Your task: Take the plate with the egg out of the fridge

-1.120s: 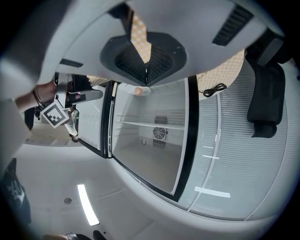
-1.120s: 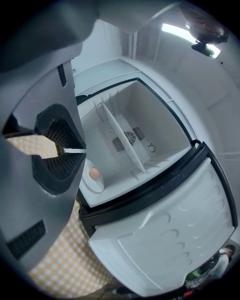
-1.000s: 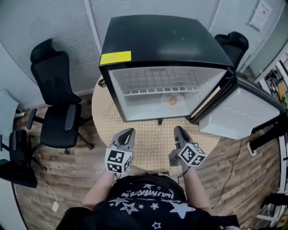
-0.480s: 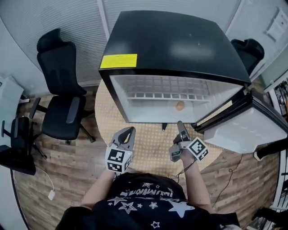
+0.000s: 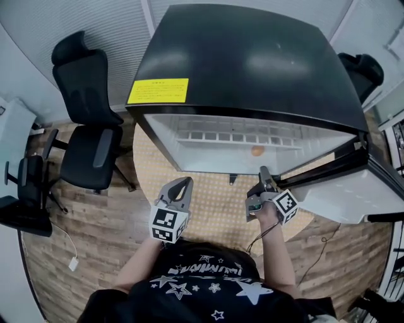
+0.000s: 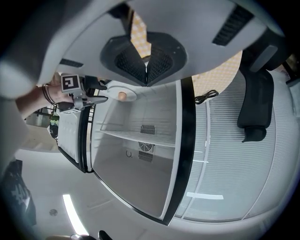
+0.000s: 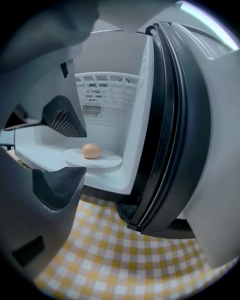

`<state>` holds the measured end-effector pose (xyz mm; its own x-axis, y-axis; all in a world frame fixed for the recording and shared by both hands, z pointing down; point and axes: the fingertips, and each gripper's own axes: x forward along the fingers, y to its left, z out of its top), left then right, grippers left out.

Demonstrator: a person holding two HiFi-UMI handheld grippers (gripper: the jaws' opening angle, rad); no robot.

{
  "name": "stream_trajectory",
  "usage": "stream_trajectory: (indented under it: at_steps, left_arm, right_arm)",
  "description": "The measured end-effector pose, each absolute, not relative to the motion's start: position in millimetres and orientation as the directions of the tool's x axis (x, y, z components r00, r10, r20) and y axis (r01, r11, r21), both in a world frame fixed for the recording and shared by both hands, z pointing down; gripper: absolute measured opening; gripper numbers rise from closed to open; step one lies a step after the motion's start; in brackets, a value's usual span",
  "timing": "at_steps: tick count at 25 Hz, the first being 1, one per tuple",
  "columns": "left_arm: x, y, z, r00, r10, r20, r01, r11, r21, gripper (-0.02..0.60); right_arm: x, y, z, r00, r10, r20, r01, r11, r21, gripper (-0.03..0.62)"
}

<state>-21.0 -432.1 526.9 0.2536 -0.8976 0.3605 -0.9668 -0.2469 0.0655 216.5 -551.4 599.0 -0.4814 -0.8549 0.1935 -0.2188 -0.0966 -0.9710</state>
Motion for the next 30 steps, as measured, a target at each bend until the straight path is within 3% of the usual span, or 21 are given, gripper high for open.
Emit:
stream_trajectory:
  at_steps: [16, 18, 21, 30]
  left_arm:
    - [-19, -437, 534, 0.251, -0.886, 0.389, -0.966, -0.252, 0.05, 0.009]
    - [-19, -438, 534, 0.25, -0.886, 0.39, -0.967, -0.252, 0.048, 0.009]
    - [-20, -438, 535, 0.246, -0.886, 0.393, -0.967, -0.249, 0.045, 0.009]
    - [-23, -435, 537, 0.236, -0.885, 0.402, -0.97, -0.24, 0.042, 0.009]
  right_arm:
    - [215, -571, 612, -0.455, -0.854, 0.253, -0.167, -0.198, -0.966, 0.18]
    - [216, -571, 617, -0.437, -0.851, 0.29, -0.167, -0.24, -0.956, 0.158]
    - [218, -569, 627, -0.417, -0.834, 0.361, -0.209, -0.298, -0.931, 0.06]
    - [219, -568, 629, -0.4, -0.841, 0.364, -0.228, -0.294, -0.928, 0.038]
